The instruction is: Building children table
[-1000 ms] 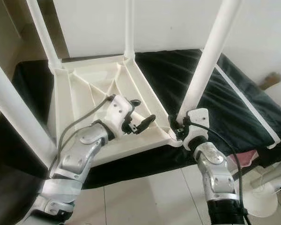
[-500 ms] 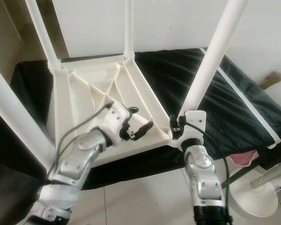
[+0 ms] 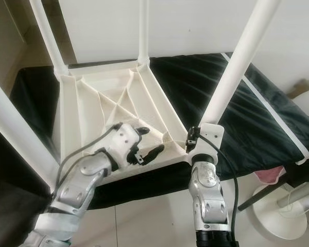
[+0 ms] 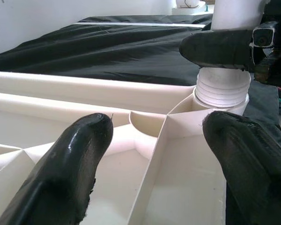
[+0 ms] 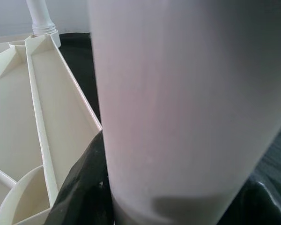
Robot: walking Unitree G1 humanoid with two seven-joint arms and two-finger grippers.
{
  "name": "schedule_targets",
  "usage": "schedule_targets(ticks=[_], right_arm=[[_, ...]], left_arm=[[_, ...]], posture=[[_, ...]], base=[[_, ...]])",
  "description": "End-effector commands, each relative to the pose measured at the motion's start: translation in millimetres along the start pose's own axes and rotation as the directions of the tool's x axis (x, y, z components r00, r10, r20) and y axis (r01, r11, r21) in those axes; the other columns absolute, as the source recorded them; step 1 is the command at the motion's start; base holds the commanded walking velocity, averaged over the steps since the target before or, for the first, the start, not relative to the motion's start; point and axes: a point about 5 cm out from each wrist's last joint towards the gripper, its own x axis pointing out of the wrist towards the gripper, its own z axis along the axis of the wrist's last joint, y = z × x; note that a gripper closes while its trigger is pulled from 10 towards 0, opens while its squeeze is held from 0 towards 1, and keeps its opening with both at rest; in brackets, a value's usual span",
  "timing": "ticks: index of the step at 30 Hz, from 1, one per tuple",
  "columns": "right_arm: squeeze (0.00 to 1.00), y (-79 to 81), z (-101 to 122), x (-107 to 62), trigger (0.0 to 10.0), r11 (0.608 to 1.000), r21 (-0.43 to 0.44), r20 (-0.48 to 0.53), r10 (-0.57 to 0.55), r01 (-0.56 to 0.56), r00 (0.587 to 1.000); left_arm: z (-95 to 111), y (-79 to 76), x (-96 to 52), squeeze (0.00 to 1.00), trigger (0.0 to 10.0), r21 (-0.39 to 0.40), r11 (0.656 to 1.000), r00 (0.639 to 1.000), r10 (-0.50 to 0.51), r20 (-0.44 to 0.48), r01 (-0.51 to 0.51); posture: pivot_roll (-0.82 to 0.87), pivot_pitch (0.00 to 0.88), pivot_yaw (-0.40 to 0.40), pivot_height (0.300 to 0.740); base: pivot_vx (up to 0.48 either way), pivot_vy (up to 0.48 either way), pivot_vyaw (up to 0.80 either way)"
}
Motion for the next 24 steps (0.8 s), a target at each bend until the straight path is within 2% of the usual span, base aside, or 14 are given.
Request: schedule_targets(ticks=[1, 7, 9, 10, 16, 17, 18, 19, 20, 24], right_arm=[[0.0, -2.8, -18, -5.2, 10.0, 1.0, -0.003, -0.094, -0.031, 0.031, 0.995], [0.0, 1.0, -17, -5.7, 10.0, 1.0, -0.011, -0.094, -0.025, 0.024, 0.995], [0.03, 0.8, -17, -5.5, 10.0, 1.0, -0.01, -0.092, -0.022, 0.021, 0.996], [1.0, -0.1, -16, -5.2, 10.0, 1.0, -0.007, -0.089, -0.021, 0.02, 0.996], [1.0, -4.7, -14, -4.5, 10.0, 1.0, -0.018, -0.078, 0.003, -0.005, 0.997], [0.81, -7.5, -13, -3.9, 10.0, 0.999, -0.028, -0.072, 0.021, -0.023, 0.997], [0.81, -7.5, -13, -3.9, 10.0, 0.999, -0.028, -0.072, 0.021, -0.023, 0.997], [0.44, -9.9, -12, -3.6, 10.0, 0.999, -0.036, -0.066, 0.034, -0.037, 0.997], [0.0, -11.5, -12, -3.3, 10.0, 0.998, -0.036, -0.066, 0.058, -0.06, 0.996], [0.0, -14.6, -11, -1.3, 10.0, 0.989, -0.052, -0.069, 0.137, -0.141, 0.988]], left_arm=[[2, -3.2, 0.1, 0.0, 10.0, 0.008, 0.999, 0.999, -0.032, 0.006, 0.032], [3, -1.5, 0.7, 0.0, 10.0, 0.001, 1.0, 1.0, -0.021, 0.007, 0.021], [4, -1.9, 0.9, 0.0, 10.0, 0.001, 1.0, 1.0, -0.023, 0.008, 0.023], [4, -2.4, 1.0, 0.0, 10.0, 0.003, 1.0, 1.0, -0.025, 0.009, 0.025], [7, -3.4, 1.5, 0.0, 10.0, 0.0, 1.0, 0.999, -0.029, 0.016, 0.029], [7, -3.7, 1.7, 0.0, 10.0, 0.001, 0.999, 0.999, -0.032, 0.018, 0.032], [7, -3.7, 1.7, 0.0, 10.0, 0.001, 0.999, 0.999, -0.032, 0.018, 0.032], [7, -4.1, 1.8, 0.0, 10.0, 0.001, 0.999, 0.999, -0.034, 0.019, 0.034], [7, -4.2, 1.9, 0.0, 10.0, 0.002, 0.999, 0.999, -0.034, 0.019, 0.034], [7, -4.8, 2.5, 0.0, 10.0, -0.001, 0.999, 0.999, -0.039, 0.022, 0.039]], posture=[[-0.04, 0.042, -0.033, 0.74], [-0.04, 0.041, -0.036, 0.74], [-0.04, 0.038, -0.038, 0.74], [-0.04, 0.038, -0.039, 0.74], [-0.04, 0.033, -0.04, 0.74], [-0.04, 0.032, -0.039, 0.74], [-0.04, 0.032, -0.039, 0.74], [-0.04, 0.029, -0.038, 0.74], [-0.04, 0.029, -0.039, 0.74], [-0.05, 0.025, -0.036, 0.74]], base=[[0.0, 0.0, 0.0], [0.0, 0.0, 0.0], [0.0, 0.0, 0.0], [0.0, 0.0, 0.0], [0.0, 0.0, 0.0], [0.0, 0.0, 0.0], [0.0, 0.0, 0.0], [0.0, 0.0, 0.0], [0.0, 0.0, 0.0], [0.0, 0.0, 0.0]])
